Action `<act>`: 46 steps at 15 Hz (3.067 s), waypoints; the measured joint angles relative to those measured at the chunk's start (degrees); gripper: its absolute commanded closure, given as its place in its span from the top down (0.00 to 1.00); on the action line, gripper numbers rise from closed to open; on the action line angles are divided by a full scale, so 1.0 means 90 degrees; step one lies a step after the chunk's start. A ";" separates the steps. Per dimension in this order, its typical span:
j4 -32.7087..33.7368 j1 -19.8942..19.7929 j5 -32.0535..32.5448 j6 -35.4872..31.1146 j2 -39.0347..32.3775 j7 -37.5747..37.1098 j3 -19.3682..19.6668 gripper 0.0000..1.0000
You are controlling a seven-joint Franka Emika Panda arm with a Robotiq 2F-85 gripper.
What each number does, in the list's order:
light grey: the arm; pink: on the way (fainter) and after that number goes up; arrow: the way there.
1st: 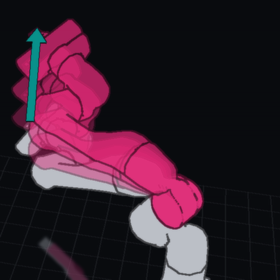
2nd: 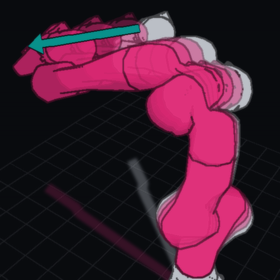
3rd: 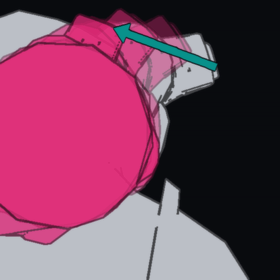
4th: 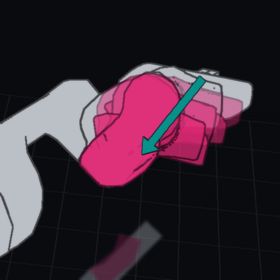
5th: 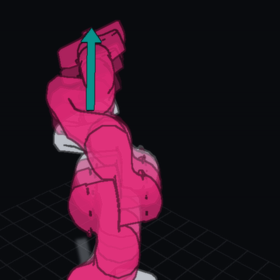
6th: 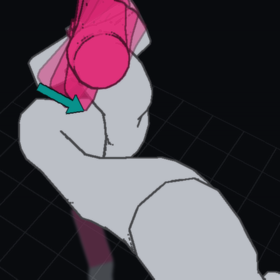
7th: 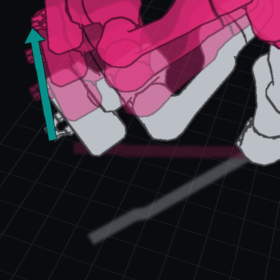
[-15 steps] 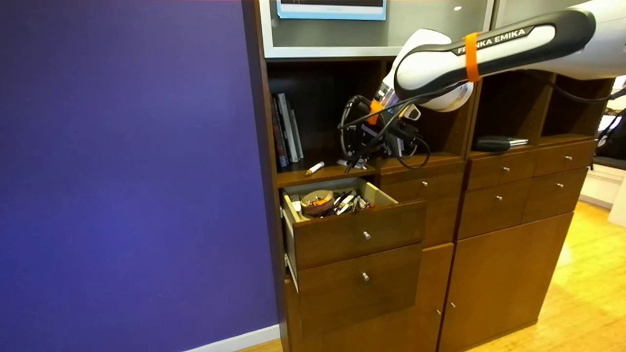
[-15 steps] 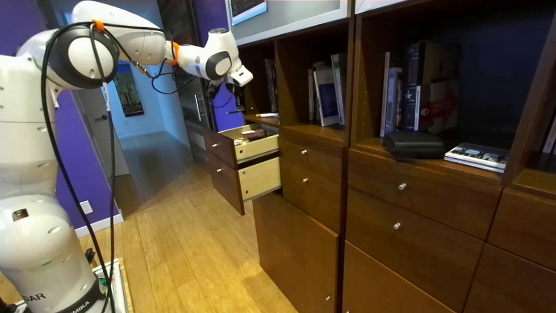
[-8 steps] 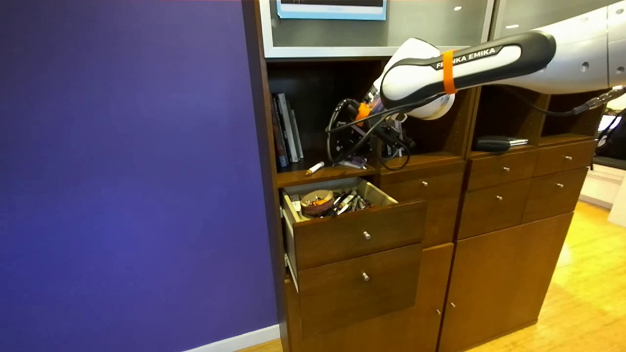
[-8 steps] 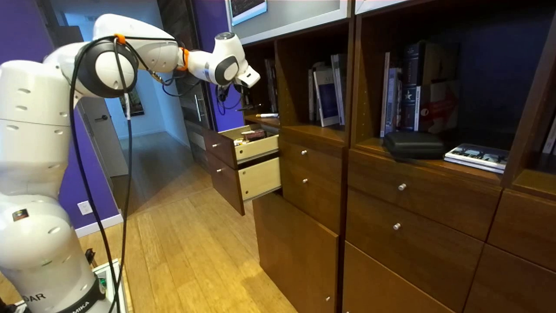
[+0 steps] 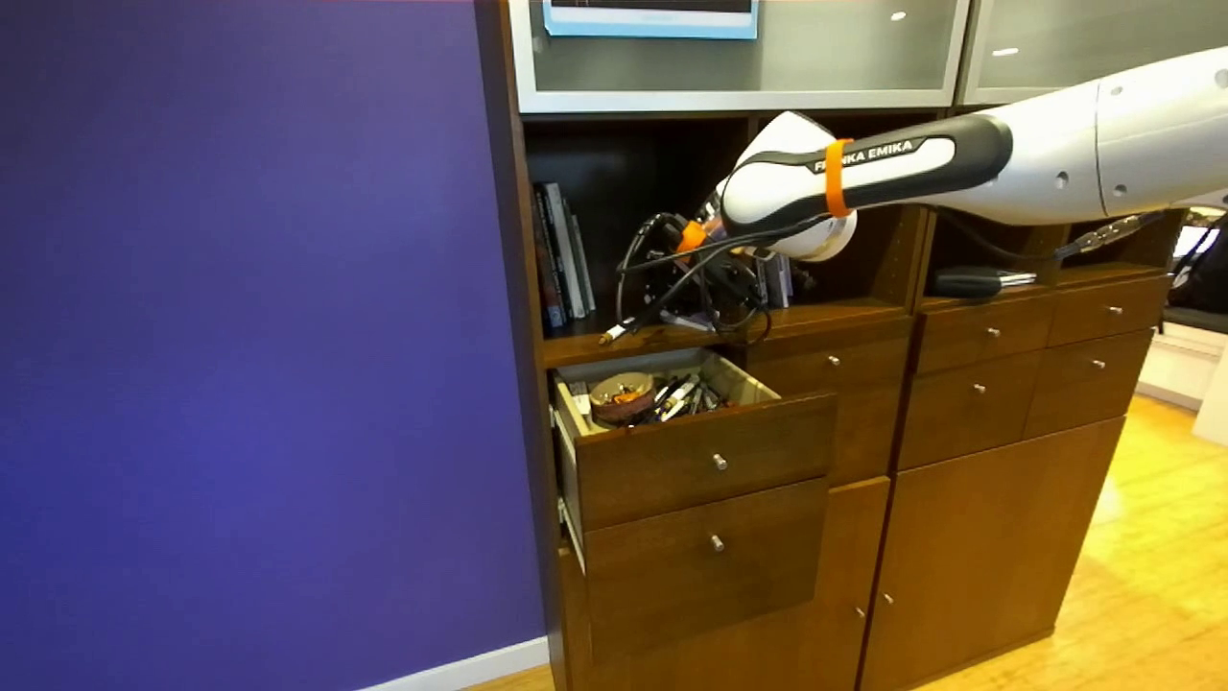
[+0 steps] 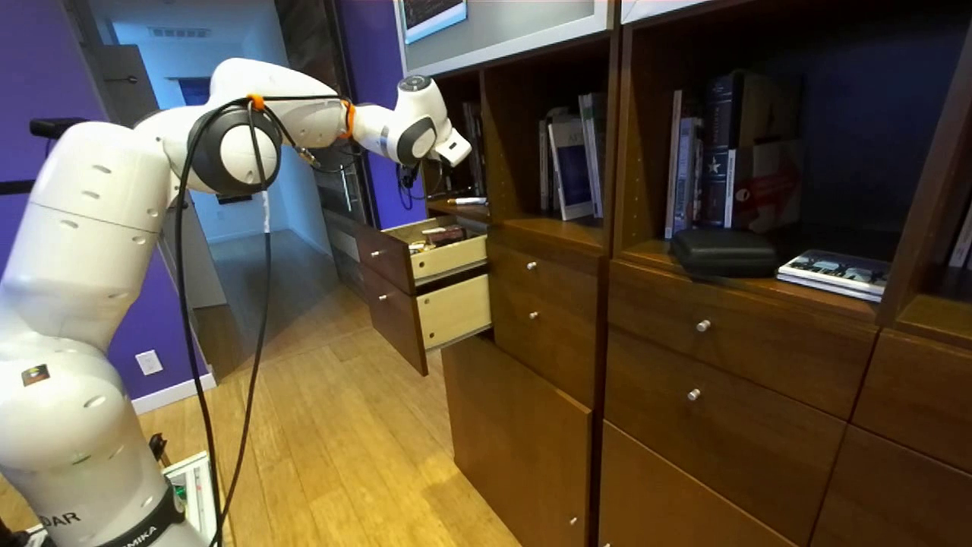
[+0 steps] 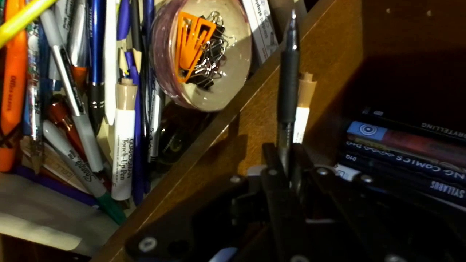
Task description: Pick up the black pen from the open drawer and put it on the brown shelf right above the top open drawer
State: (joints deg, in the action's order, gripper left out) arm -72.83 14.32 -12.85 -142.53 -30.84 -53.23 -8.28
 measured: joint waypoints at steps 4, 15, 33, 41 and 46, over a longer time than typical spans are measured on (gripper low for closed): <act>0.0486 0.0000 -0.0020 0.0000 -0.0394 -0.0001 0.0003 0.03; 0.1338 -0.0012 -0.0072 0.0007 -0.1087 -0.0239 0.0023 0.03; 0.1729 0.0095 0.0202 0.0685 -0.1071 -0.0309 0.0074 1.00; 0.0108 0.0221 0.0730 0.1058 0.0263 -0.0282 0.0153 1.00; -0.1186 0.0217 0.0972 0.1346 0.1473 -0.0277 0.0232 1.00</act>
State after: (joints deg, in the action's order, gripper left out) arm -83.50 16.28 -4.11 -130.42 -17.58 -55.72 -6.19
